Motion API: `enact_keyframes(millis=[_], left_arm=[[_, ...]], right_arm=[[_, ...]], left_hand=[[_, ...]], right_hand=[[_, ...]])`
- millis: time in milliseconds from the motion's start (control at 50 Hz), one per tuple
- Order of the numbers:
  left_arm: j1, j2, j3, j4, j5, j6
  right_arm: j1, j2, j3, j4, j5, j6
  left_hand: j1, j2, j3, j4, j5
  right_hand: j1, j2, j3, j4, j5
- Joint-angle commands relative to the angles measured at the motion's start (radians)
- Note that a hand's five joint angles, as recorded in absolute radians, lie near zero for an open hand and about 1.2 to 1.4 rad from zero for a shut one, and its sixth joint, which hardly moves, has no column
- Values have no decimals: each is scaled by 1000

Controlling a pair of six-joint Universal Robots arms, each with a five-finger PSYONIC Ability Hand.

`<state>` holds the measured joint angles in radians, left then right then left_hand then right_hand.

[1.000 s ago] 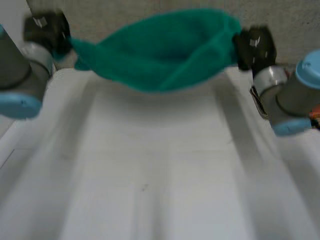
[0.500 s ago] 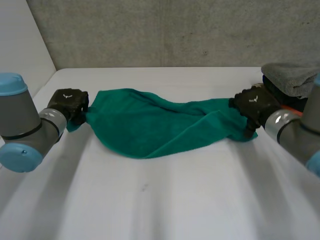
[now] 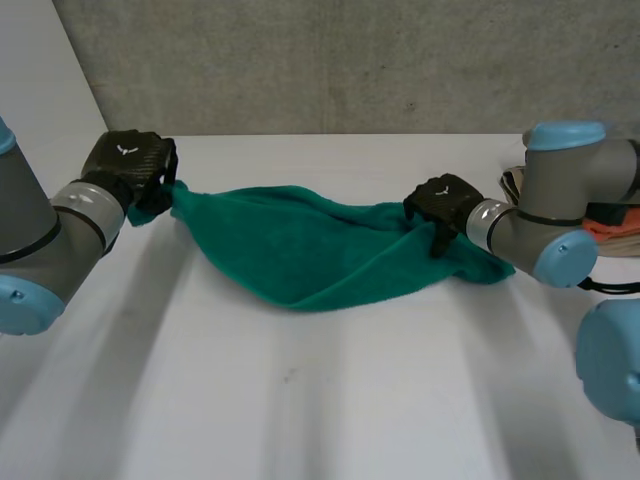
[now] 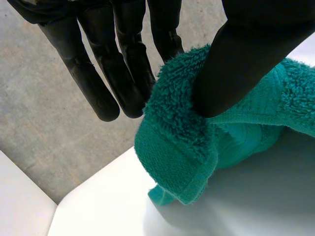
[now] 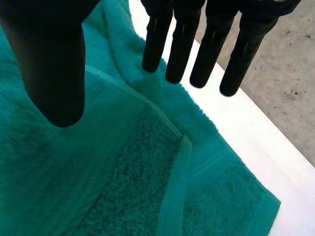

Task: Fold the laundry.

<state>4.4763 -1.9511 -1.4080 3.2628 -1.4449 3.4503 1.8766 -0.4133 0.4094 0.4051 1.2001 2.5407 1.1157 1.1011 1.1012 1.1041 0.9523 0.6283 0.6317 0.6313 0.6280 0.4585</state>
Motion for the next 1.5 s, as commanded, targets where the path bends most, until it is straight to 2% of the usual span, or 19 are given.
enact_keyframes(millis=[20,240,340,480,500,560,640,780,860,880,1000,1080,1160,1240,1260,1320,1420,1500], left_arm=[[4,6,9,-3,1,-3],[23,0,15,-3,9,-3],[34,-3,15,-3,8,-2],[46,-5,12,-9,9,-3],[47,-5,11,-9,9,-2],[44,-8,11,-9,9,-2],[43,-12,11,-9,9,0],[47,-9,9,-9,9,-3],[50,-9,11,-9,9,-2],[50,-11,11,-9,9,-2],[54,-8,11,-12,1,3],[64,-6,11,-28,-2,4],[75,4,0,-70,4,13],[75,23,-32,-168,12,78],[77,32,-49,-226,15,125],[78,41,-77,-331,11,213],[80,40,-144,-613,-8,427],[86,32,-149,-704,9,524]], right_arm=[[1,59,-41,-43,4,15],[-4,74,-40,-117,9,59],[-4,68,-35,-117,0,64],[-11,30,28,-121,-7,61],[-13,22,45,-123,-10,58],[-11,13,77,-130,-4,50],[-7,16,89,-147,1,47],[-5,34,78,-161,3,47],[-4,48,55,-169,19,46],[-1,47,48,-176,24,44],[-2,-25,69,-183,42,52],[-13,-137,158,-128,45,52],[-45,-271,305,-5,38,-5],[-85,-404,497,185,47,-192],[-105,-456,590,267,56,-286],[-146,-550,728,371,61,-405],[-209,-702,957,331,18,-424],[-218,-728,1034,287,13,-418]], left_hand=[[137,152,152,149,126],[137,152,152,149,126],[137,152,152,149,126],[137,152,152,149,126],[137,152,152,149,126],[137,152,152,149,126],[137,152,152,149,126],[137,152,152,149,126],[137,152,152,149,126],[137,152,152,149,126],[137,152,152,149,126],[140,155,154,152,129],[140,155,154,152,129],[140,155,154,152,129],[143,158,157,154,132],[160,175,175,172,149],[184,199,198,196,173],[184,199,198,196,173]], right_hand=[[271,268,268,271,266],[324,321,321,324,319],[767,764,764,768,763],[768,765,765,768,763],[756,753,753,756,751],[206,203,203,206,201],[61,57,58,61,56],[60,57,57,60,55],[455,452,452,455,450],[765,761,762,765,760],[768,765,765,768,763],[768,765,765,768,763],[768,765,765,768,763],[768,765,765,768,763],[768,765,765,768,763],[768,765,765,768,763],[768,765,765,768,763],[768,765,765,768,763]])
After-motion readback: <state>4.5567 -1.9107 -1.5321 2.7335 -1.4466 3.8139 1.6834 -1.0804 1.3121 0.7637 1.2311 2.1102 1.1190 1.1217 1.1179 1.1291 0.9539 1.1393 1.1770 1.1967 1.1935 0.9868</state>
